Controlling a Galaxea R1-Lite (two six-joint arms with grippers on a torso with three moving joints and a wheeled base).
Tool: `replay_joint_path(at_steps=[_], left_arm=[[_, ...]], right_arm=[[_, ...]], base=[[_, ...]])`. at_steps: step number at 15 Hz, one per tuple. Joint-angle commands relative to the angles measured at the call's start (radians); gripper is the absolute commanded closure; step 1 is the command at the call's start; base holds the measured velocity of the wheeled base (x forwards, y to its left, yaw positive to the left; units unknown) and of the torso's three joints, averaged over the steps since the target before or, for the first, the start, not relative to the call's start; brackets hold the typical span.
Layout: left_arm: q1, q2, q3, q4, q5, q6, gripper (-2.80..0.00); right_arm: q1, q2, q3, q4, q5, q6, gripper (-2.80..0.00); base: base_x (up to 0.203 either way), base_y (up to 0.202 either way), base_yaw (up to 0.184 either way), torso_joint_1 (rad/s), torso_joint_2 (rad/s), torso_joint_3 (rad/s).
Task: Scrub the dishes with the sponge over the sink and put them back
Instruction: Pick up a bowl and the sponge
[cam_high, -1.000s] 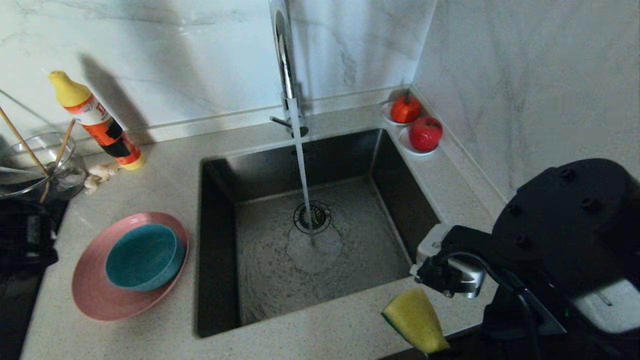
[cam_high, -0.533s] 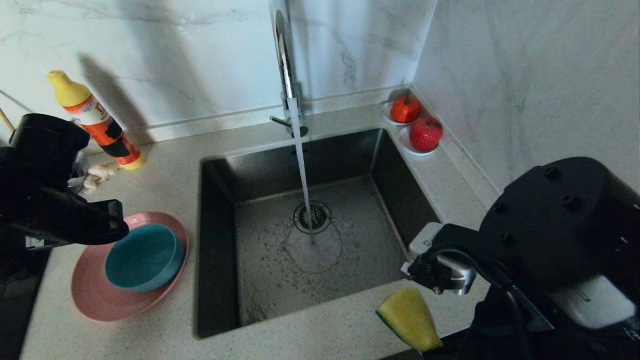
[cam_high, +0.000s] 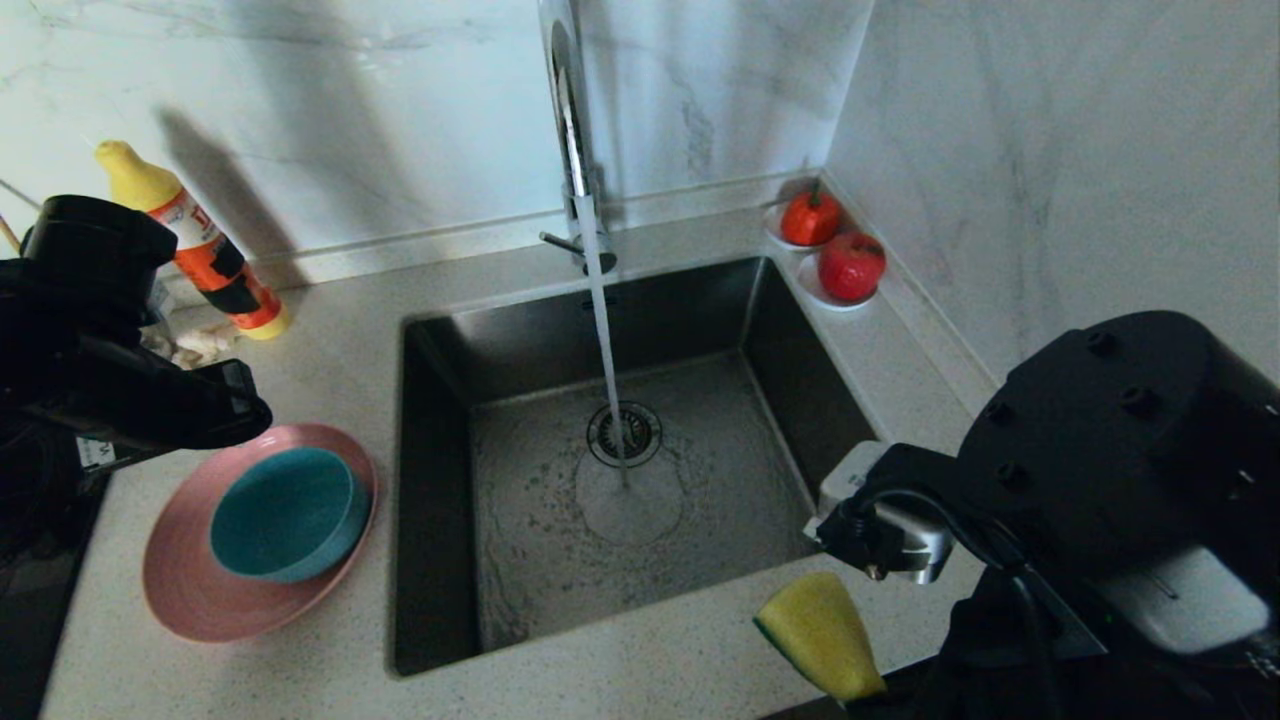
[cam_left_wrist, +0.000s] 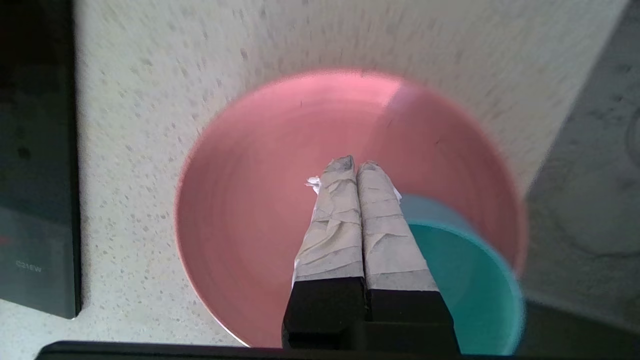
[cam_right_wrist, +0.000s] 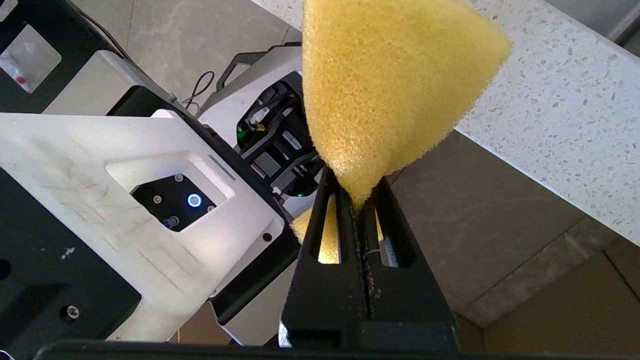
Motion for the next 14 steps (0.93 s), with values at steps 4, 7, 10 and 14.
replay_joint_path(at_steps=[4,7,10,14], left_arm=[[0.009,-0.035,-0.042,0.077,-0.018,-0.042,-2.80],[0.019,-0.086,-0.084,0.236,-0.115,-0.048,-2.80],[0.038,-0.095,-0.053,0.278,-0.124,-0.055,-2.80],[0.066,-0.117,0.038,0.276,-0.120,-0.054,-2.80]], right_arm=[[0.000,-0.001,0.001,0.004,-0.001,0.001,0.00],[-0.001,-0.001,0.003,0.004,-0.001,0.005,0.00],[-0.004,-0.001,0.001,0.004,-0.001,0.011,0.00],[-0.004,-0.001,0.006,0.004,-0.001,0.012,0.00]], base=[[0.000,0.000,0.000,0.000,0.00,0.000],[0.000,0.000,0.000,0.000,0.00,0.000],[0.000,0.000,0.000,0.000,0.00,0.000],[0.000,0.000,0.000,0.000,0.00,0.000]])
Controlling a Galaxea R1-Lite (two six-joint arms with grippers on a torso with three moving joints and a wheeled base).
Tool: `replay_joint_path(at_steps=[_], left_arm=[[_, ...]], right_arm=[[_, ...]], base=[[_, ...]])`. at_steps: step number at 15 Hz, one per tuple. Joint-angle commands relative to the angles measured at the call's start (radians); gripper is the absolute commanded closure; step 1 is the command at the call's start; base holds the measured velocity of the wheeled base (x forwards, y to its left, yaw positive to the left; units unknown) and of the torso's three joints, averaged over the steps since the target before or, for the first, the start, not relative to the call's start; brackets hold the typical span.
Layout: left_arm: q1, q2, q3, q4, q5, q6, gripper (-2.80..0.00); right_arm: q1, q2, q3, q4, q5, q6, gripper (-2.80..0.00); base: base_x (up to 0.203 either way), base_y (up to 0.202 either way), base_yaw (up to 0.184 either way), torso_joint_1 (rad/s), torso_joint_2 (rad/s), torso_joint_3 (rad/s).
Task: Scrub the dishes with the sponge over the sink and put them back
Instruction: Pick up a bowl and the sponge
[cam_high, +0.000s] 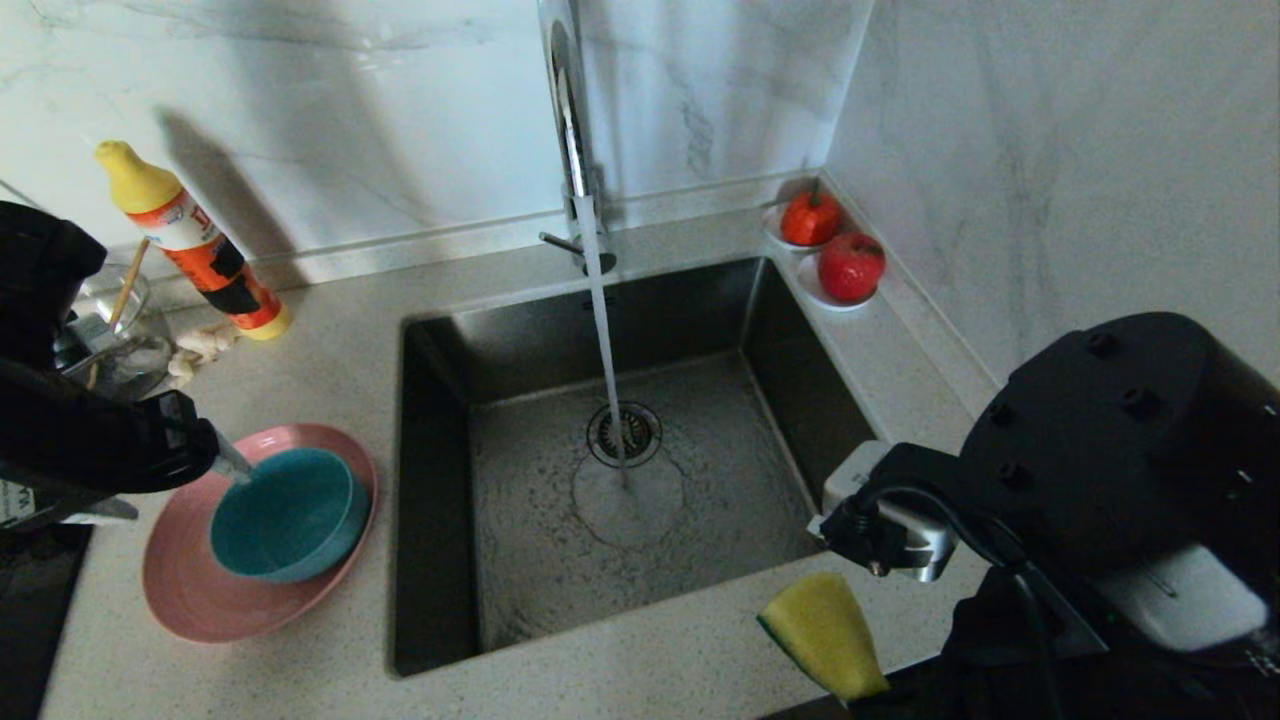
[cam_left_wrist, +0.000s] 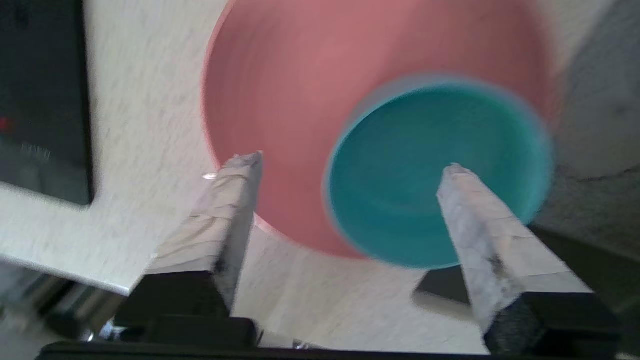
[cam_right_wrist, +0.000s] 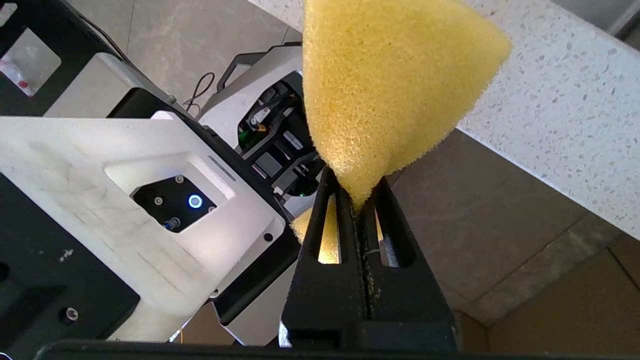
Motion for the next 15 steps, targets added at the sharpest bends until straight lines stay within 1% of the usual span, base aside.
replay_joint_path(at_steps=[1,3,6,9,10,13,15], left_arm=[[0.023,-0.020,0.056,-0.003,0.002,0.001,-2.80],[0.044,-0.019,0.083,-0.005,-0.002,0.002,-2.80],[0.045,-0.012,0.132,-0.008,-0.012,0.003,-2.80],[0.045,0.001,0.153,-0.011,-0.043,0.002,-2.80],[0.045,0.007,0.161,-0.027,-0.044,0.001,-2.80],[0.055,0.037,0.205,-0.130,-0.038,0.000,-2.80],[0.060,0.068,0.205,-0.166,-0.035,-0.007,-2.80]], right_arm=[[0.000,0.001,0.003,0.002,-0.001,0.001,0.00],[0.000,0.007,0.007,0.000,0.001,0.002,0.00],[0.000,0.009,0.003,-0.001,-0.001,0.001,0.00],[0.000,0.009,0.006,0.001,-0.001,0.001,0.00],[0.000,0.009,0.001,0.004,-0.001,0.000,0.00],[0.000,0.007,0.001,0.004,-0.001,0.000,0.00],[0.000,0.007,0.006,0.004,-0.001,0.001,0.00]], base=[[0.000,0.000,0.000,0.000,0.00,0.000],[0.000,0.000,0.000,0.000,0.00,0.000],[0.000,0.000,0.000,0.000,0.00,0.000],[0.000,0.000,0.000,0.000,0.00,0.000],[0.000,0.000,0.000,0.000,0.00,0.000],[0.000,0.000,0.000,0.000,0.00,0.000],[0.000,0.000,0.000,0.000,0.00,0.000]])
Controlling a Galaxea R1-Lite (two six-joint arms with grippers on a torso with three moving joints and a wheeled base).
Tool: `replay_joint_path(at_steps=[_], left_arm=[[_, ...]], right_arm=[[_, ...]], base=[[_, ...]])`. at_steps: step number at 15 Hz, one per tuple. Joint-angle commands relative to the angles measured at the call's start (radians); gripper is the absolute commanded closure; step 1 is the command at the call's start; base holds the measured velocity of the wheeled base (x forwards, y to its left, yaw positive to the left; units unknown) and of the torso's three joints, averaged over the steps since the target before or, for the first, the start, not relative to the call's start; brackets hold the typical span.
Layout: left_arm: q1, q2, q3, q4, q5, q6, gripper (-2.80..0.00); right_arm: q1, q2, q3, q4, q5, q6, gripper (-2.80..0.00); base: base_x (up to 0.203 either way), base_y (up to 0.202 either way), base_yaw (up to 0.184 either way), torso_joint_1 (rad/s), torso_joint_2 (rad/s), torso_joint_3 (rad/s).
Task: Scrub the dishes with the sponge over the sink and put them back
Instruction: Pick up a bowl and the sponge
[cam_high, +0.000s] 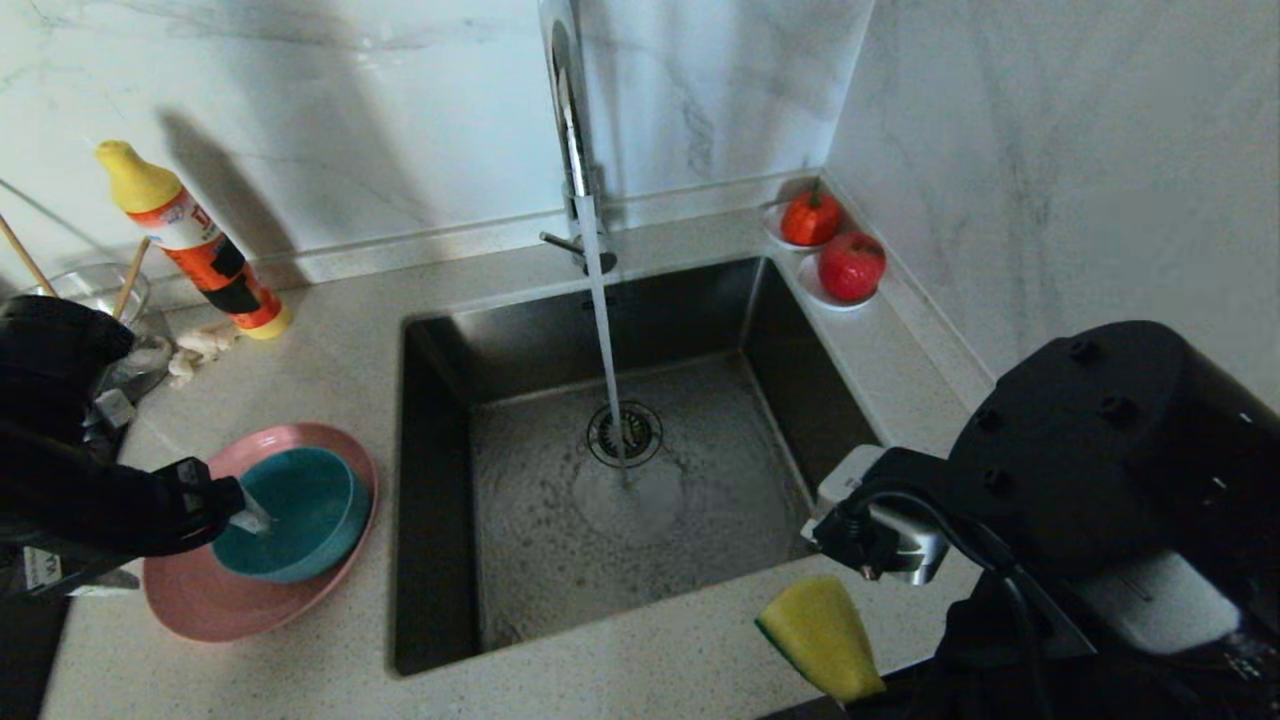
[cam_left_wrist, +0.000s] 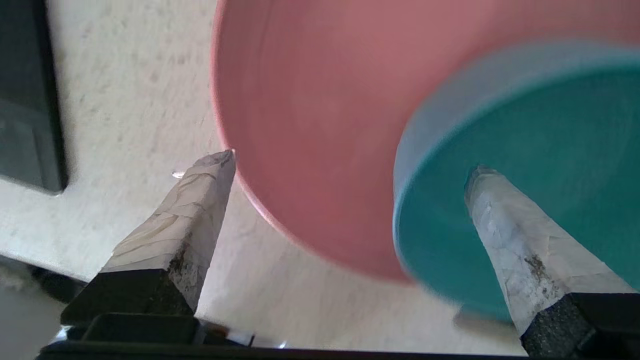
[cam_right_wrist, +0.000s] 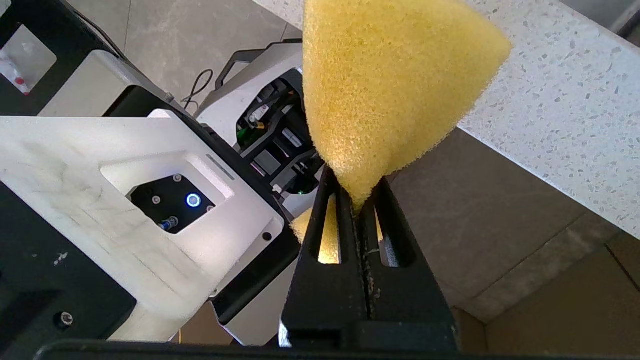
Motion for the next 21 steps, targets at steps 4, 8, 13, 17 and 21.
replay_joint_path(at_steps=[4,8,13,17,21], left_arm=[[0.038,0.067,-0.027,-0.025,-0.003,-0.014,-2.80],[0.040,0.067,-0.064,-0.022,-0.001,-0.028,-2.80],[0.040,0.086,-0.081,-0.011,0.000,-0.040,-2.80],[0.038,0.093,-0.066,-0.014,-0.008,-0.048,-2.80],[0.034,0.097,-0.064,-0.014,-0.012,-0.056,-2.80]], right_arm=[[0.000,0.000,0.003,0.005,-0.002,0.000,0.00],[-0.001,0.000,0.010,0.005,-0.001,0.003,0.00],[-0.001,-0.011,0.013,0.005,0.000,0.003,0.00],[-0.001,-0.018,0.019,0.005,0.001,0.004,0.00],[-0.003,-0.029,0.033,0.004,0.001,0.004,0.00]], base=[[0.000,0.000,0.000,0.000,0.00,0.000],[0.000,0.000,0.000,0.000,0.00,0.000],[0.000,0.000,0.000,0.000,0.00,0.000],[0.000,0.000,0.000,0.000,0.00,0.000],[0.000,0.000,0.000,0.000,0.00,0.000]])
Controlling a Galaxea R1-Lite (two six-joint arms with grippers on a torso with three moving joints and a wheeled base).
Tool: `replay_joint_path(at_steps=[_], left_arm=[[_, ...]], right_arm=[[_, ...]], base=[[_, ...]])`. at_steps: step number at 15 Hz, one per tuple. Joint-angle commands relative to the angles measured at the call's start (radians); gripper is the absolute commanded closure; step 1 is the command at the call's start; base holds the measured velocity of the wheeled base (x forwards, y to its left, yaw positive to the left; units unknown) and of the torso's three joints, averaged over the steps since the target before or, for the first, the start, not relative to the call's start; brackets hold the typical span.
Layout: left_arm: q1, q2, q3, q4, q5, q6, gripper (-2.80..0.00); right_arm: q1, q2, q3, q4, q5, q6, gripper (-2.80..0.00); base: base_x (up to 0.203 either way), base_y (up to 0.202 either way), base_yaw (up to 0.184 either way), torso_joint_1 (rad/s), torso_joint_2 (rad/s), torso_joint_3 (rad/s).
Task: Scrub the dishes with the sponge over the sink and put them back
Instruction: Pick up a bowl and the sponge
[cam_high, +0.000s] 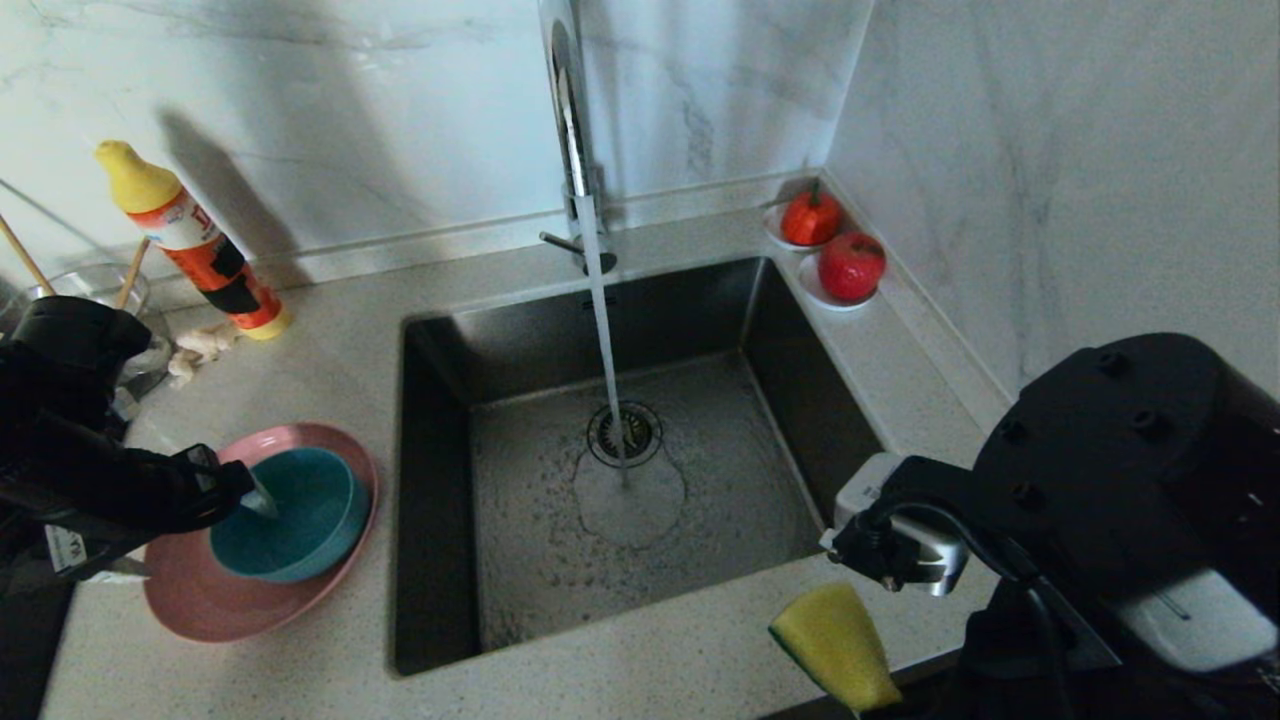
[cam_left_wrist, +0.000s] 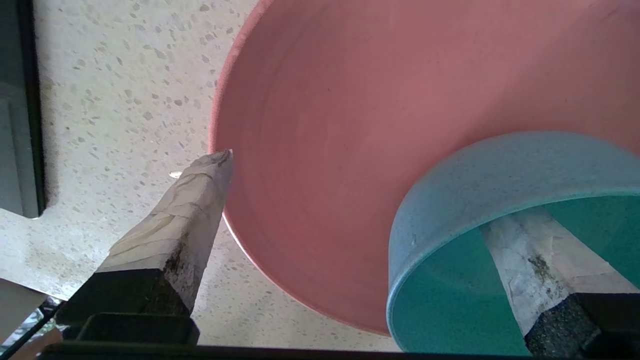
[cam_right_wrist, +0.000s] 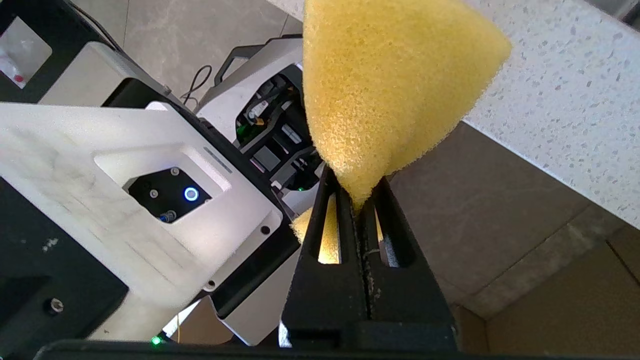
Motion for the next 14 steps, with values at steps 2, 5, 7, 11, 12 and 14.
replay_joint_path(at_steps=[2,5,7,11,12,14], left_arm=[[-0.009,0.009,0.008,0.003,-0.002,-0.006,-2.80],[-0.009,0.009,0.009,0.003,-0.001,-0.016,0.00],[-0.009,0.010,0.018,0.001,-0.001,-0.016,0.00],[-0.009,0.012,0.028,-0.005,-0.001,-0.016,0.00],[-0.009,0.012,0.028,-0.005,-0.001,-0.016,0.00],[-0.009,0.004,0.020,-0.003,-0.004,-0.019,0.00]], right_arm=[[0.000,-0.009,0.007,0.003,-0.001,0.001,0.00],[0.000,-0.009,0.004,0.004,-0.003,0.001,0.00],[0.000,-0.009,0.004,0.004,-0.001,0.001,0.00],[0.000,-0.009,0.002,0.004,-0.001,0.001,0.00],[0.000,-0.009,0.002,0.004,-0.001,0.001,0.00],[0.000,-0.015,0.000,0.004,-0.003,0.001,0.00]], base=[[0.000,0.000,0.000,0.000,0.00,0.000],[0.000,0.000,0.000,0.000,0.00,0.000],[0.000,0.000,0.000,0.000,0.00,0.000],[0.000,0.000,0.000,0.000,0.00,0.000],[0.000,0.000,0.000,0.000,0.00,0.000],[0.000,0.000,0.000,0.000,0.00,0.000]])
